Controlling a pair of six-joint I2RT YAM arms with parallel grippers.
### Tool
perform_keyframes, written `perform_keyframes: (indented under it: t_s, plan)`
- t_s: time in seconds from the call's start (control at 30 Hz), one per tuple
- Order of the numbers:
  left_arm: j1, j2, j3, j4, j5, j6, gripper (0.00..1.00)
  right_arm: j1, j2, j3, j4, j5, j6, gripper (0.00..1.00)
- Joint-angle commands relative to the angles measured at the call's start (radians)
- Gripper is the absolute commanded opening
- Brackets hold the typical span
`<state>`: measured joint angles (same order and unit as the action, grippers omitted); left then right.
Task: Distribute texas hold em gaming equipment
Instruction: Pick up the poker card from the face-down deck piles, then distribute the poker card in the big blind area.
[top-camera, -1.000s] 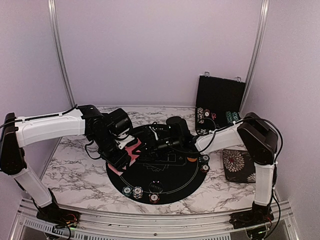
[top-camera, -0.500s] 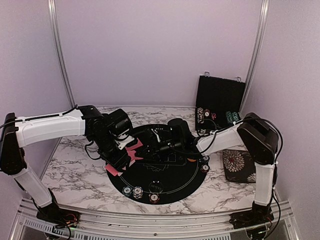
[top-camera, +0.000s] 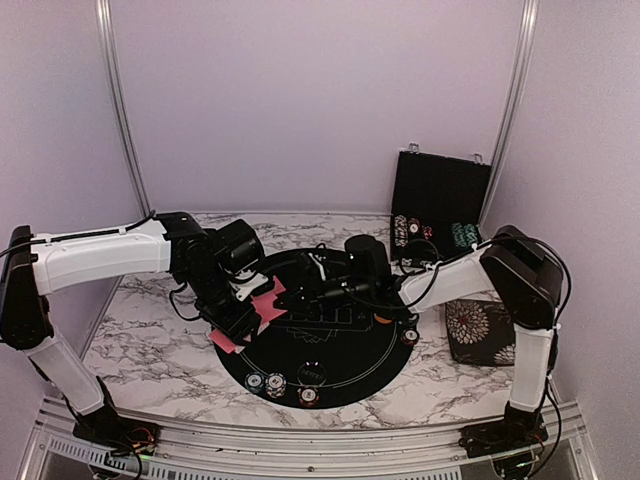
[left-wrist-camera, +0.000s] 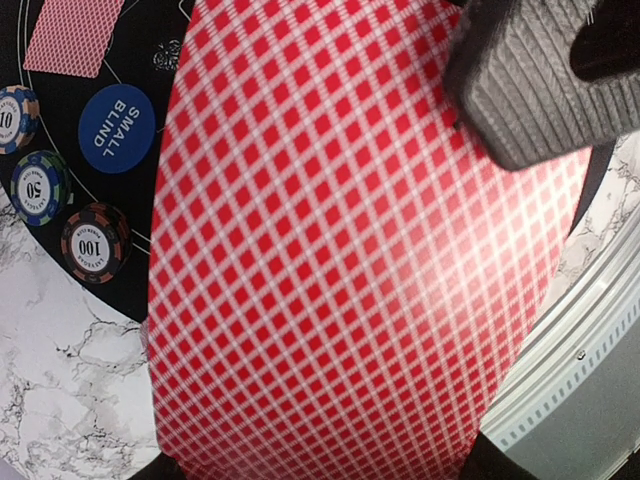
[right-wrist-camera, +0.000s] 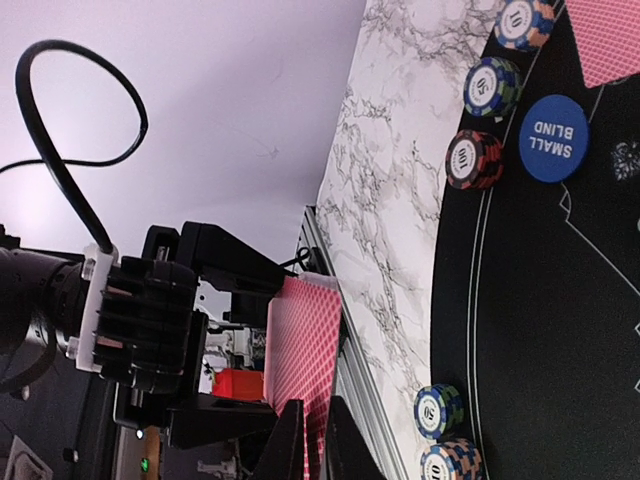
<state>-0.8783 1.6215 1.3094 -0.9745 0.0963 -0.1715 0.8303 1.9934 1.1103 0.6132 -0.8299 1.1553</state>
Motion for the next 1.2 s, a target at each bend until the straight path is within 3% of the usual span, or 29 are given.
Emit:
perform_keyframes:
  t_s: [0.0, 0.27, 0.67, 1.17]
  plan:
    - [-0.002, -0.003, -0.007, -0.030, 0.003, -0.002, 0.57, -0.022, -0.025, -0.039, 0.170, -0.023, 0.109, 0.06]
    - [0.009, 0.013, -0.010, -0.038, 0.010, -0.004, 0.57, -0.053, -0.054, -0.092, 0.245, -0.028, 0.160, 0.00]
    - [0.043, 0.035, -0.014, -0.042, 0.024, -0.019, 0.57, -0.132, -0.126, -0.192, 0.261, -0.038, 0.149, 0.00]
    - [0.059, 0.060, 0.000, -0.042, 0.034, -0.011, 0.57, -0.297, -0.232, -0.392, 0.166, -0.052, 0.028, 0.00]
